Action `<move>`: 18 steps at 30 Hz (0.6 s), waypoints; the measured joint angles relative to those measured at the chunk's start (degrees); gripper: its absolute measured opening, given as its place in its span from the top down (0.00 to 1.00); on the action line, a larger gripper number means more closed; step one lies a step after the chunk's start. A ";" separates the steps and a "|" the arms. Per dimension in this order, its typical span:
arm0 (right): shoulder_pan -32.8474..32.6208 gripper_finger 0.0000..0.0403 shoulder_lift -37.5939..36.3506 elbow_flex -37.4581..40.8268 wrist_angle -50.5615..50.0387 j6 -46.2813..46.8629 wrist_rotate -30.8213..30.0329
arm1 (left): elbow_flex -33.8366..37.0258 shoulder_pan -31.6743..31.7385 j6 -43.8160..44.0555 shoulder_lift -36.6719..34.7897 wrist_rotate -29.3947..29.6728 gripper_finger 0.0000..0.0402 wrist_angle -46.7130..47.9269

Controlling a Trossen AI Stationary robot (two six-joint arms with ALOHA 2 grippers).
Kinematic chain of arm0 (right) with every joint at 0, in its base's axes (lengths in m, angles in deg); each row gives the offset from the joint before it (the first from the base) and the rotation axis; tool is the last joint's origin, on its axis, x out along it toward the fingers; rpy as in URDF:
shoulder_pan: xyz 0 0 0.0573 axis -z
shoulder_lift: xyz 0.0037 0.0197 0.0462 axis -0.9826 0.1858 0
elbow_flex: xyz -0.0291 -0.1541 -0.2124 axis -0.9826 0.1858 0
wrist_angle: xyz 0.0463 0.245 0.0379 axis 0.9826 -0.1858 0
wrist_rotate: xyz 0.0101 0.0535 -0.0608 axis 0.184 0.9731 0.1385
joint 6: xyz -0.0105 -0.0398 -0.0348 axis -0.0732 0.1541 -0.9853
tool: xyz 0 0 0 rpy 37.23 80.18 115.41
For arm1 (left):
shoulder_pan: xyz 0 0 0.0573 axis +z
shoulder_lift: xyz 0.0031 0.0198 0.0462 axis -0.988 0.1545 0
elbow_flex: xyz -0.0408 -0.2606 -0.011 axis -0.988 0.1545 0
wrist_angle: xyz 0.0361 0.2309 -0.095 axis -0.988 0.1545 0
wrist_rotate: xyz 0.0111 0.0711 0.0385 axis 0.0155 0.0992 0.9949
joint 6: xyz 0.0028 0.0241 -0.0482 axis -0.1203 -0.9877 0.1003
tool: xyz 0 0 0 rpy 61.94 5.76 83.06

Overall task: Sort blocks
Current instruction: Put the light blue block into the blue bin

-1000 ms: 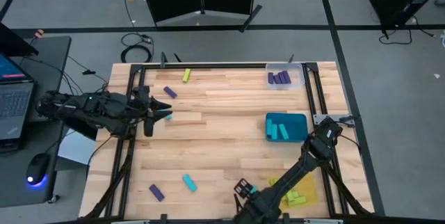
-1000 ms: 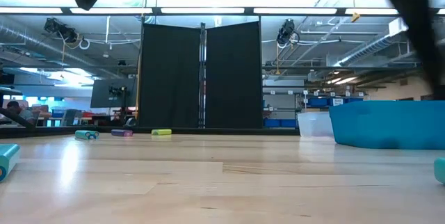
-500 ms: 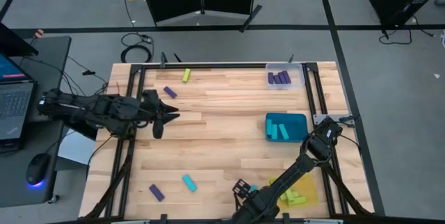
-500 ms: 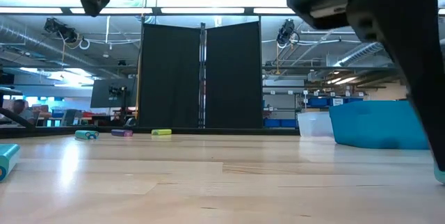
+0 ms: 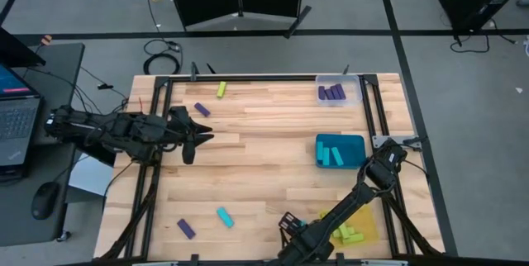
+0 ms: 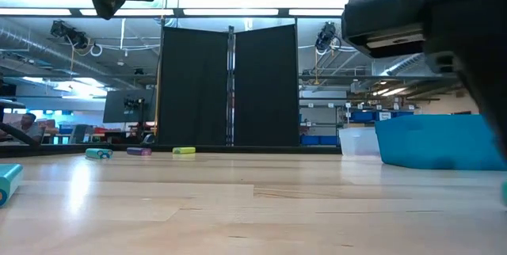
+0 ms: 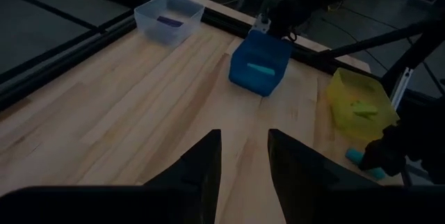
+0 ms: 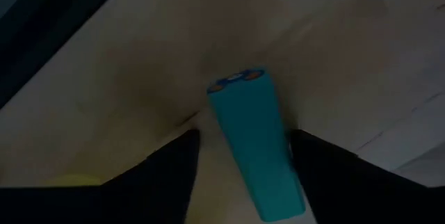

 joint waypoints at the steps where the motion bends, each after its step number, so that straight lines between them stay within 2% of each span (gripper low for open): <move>1: 0.11 0.42 0.01 0.02 0.01 -0.07 0.29 | 0.00 0.00 -0.10 0.00 0.00 0.69 0.00; 7: 0.61 0.64 0.12 0.04 0.35 -0.78 1.45 | 0.00 0.00 -0.25 0.00 0.00 0.69 0.00; 10: 0.82 0.71 0.12 0.04 0.47 -0.95 1.45 | 0.00 0.00 -0.55 0.00 -0.02 0.69 0.00; 18: 1.67 0.72 0.18 0.00 0.63 -0.71 1.47 | 0.00 0.00 -0.80 0.00 -0.04 0.69 0.03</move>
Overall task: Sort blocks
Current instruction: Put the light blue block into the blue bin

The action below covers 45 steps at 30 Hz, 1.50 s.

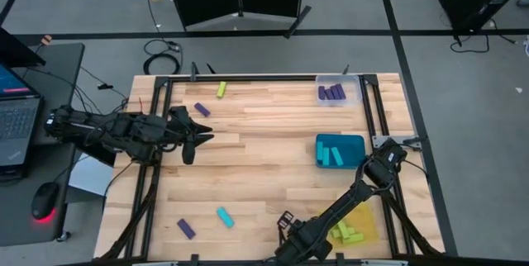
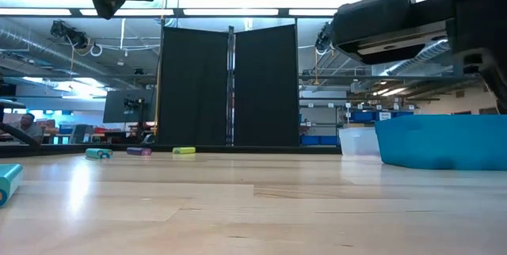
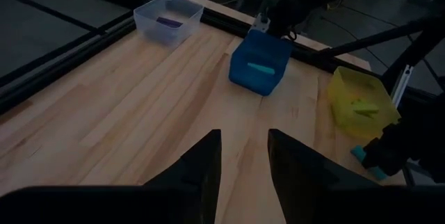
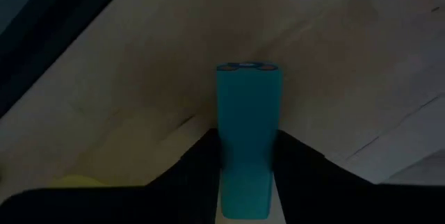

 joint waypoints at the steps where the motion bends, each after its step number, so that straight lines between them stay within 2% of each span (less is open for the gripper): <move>1: 0.16 0.72 0.06 -0.30 -0.23 0.23 0.02 | 0.00 0.00 0.00 0.00 0.00 0.69 0.00; 5: 1.22 0.72 0.48 -2.38 -0.75 1.29 -0.54 | 0.00 0.00 -0.05 0.00 -0.02 0.69 0.02; 10: 3.46 0.72 0.68 -7.46 -2.52 2.52 -6.98 | 0.00 0.00 -0.04 0.00 -0.14 0.69 0.47; 15: 6.93 0.72 0.67 -13.35 -6.82 6.91 -7.05 | 0.00 0.00 0.75 0.00 -0.63 0.69 2.40; 20: 12.57 0.72 0.16 -18.73 -14.82 8.94 -11.47 | 0.00 0.00 2.79 0.00 -0.15 0.69 6.05; 23: 17.11 0.72 -1.36 -18.66 -18.74 11.38 -11.47 | 0.00 0.00 4.86 0.00 0.81 0.69 7.77; 27: 23.38 0.72 -5.33 -16.24 -19.09 13.01 -11.55 | 0.00 0.00 6.91 0.02 2.17 0.69 9.38; 32: 28.35 0.72 -14.10 -6.48 -11.52 14.59 -11.62 | 0.00 -0.02 7.61 0.28 2.63 0.69 10.01; 37: 31.30 0.72 -29.01 13.50 -0.29 19.43 -12.52 | 1.42 -0.57 6.18 1.60 2.56 0.69 9.72; 40: 31.46 0.72 -38.32 26.20 3.19 26.10 -12.44 | 2.75 -1.22 4.37 3.71 2.03 0.69 9.48; 45: 29.40 0.72 -51.64 41.52 0.37 42.43 -12.46 | 5.23 -3.12 -1.76 9.18 -3.43 0.69 4.28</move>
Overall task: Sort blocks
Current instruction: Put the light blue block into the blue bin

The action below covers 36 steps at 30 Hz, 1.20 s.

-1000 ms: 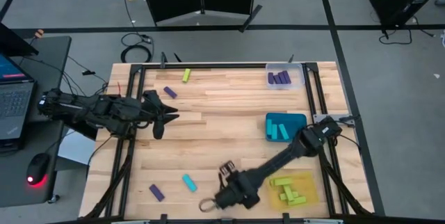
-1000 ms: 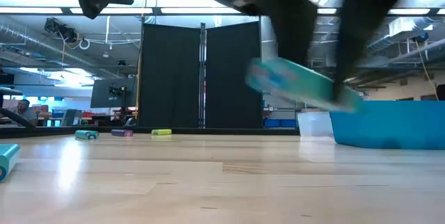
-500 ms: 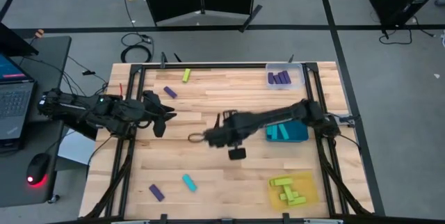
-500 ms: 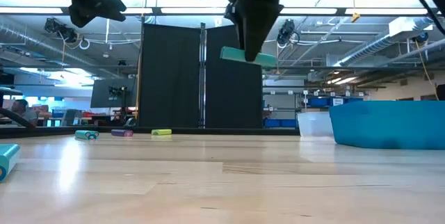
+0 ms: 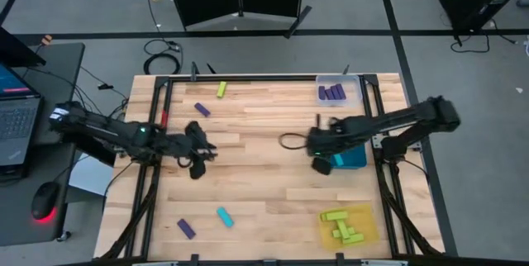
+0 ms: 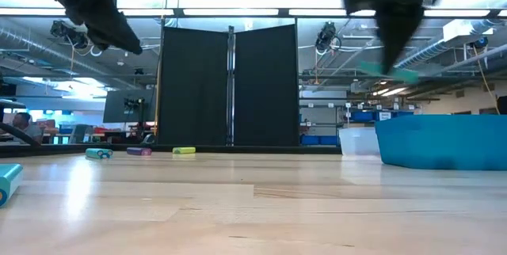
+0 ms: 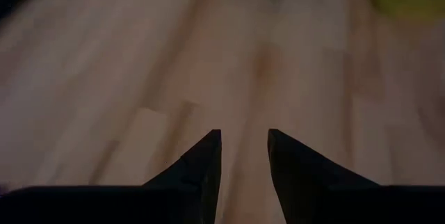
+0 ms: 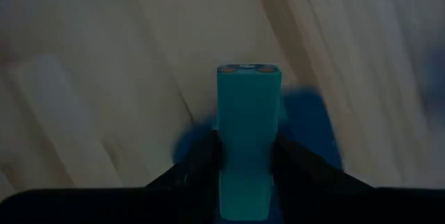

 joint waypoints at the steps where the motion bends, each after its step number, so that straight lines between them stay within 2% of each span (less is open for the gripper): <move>1: -0.45 0.72 -2.24 2.38 -0.88 3.02 0.00 | 0.24 -0.45 -1.19 1.57 -1.48 0.69 -1.41; 6: -1.91 0.72 -11.02 11.24 -3.79 15.40 -0.13 | 0.27 -3.12 -6.88 10.48 -7.56 0.69 -7.89; 8: -1.77 0.68 -13.11 13.90 -4.09 19.08 -1.18 | 0.27 -4.16 -8.97 14.20 -8.95 0.68 -9.73; 16: 0.18 0.30 -15.82 16.88 -3.97 18.22 -1.74 | -3.44 -9.29 -14.74 27.36 -12.22 0.55 -12.03; 20: 0.17 0.20 -17.03 16.88 -2.03 16.34 -5.87 | -7.03 -11.53 -16.44 32.13 -14.24 0.47 -11.85; 27: -2.40 0.17 -24.85 16.88 17.26 7.10 -12.39 | -10.32 -15.31 -17.65 36.21 -20.16 0.42 -11.70; 36: -5.97 0.23 -34.62 16.88 48.02 -14.39 -13.71 | -10.41 -17.28 -15.94 41.36 -19.68 0.42 -12.83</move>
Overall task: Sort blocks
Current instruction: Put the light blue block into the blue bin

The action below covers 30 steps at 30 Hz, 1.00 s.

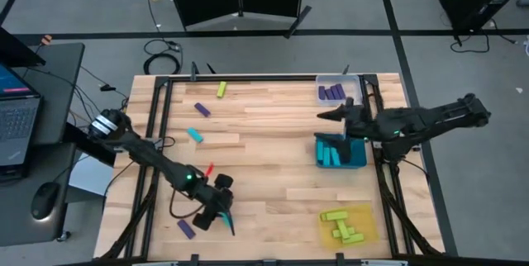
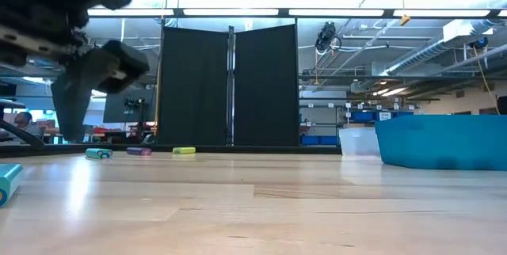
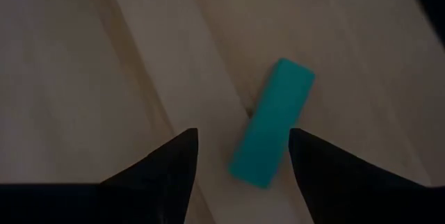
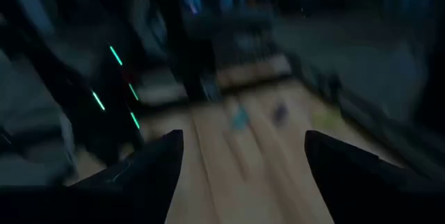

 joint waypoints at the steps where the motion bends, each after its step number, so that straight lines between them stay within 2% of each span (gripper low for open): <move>1: -0.43 0.23 -0.53 -0.02 3.35 -2.52 0.00 | 0.00 0.00 0.04 0.64 0.11 0.42 -0.22; 5: -2.25 0.24 -1.99 -0.03 14.66 -11.35 0.85 | 0.00 0.00 0.13 2.92 -0.09 0.42 -1.92; 9: -3.52 0.26 -2.65 -0.04 20.62 -16.62 1.12 | 0.02 0.00 0.24 3.85 -1.08 0.42 -2.60; 19: -3.69 0.27 -2.56 -0.04 19.93 -18.22 0.79 | 0.02 -1.38 -0.04 3.85 -2.97 0.42 -2.39; 26: -3.67 0.27 -2.22 -0.04 20.09 -18.96 0.46 | 0.01 -2.58 -1.89 6.60 1.64 0.42 -3.05; 30: -3.67 0.28 -2.05 -0.04 20.18 -19.27 0.46 | -0.28 -2.60 -3.16 8.31 2.20 0.42 -3.11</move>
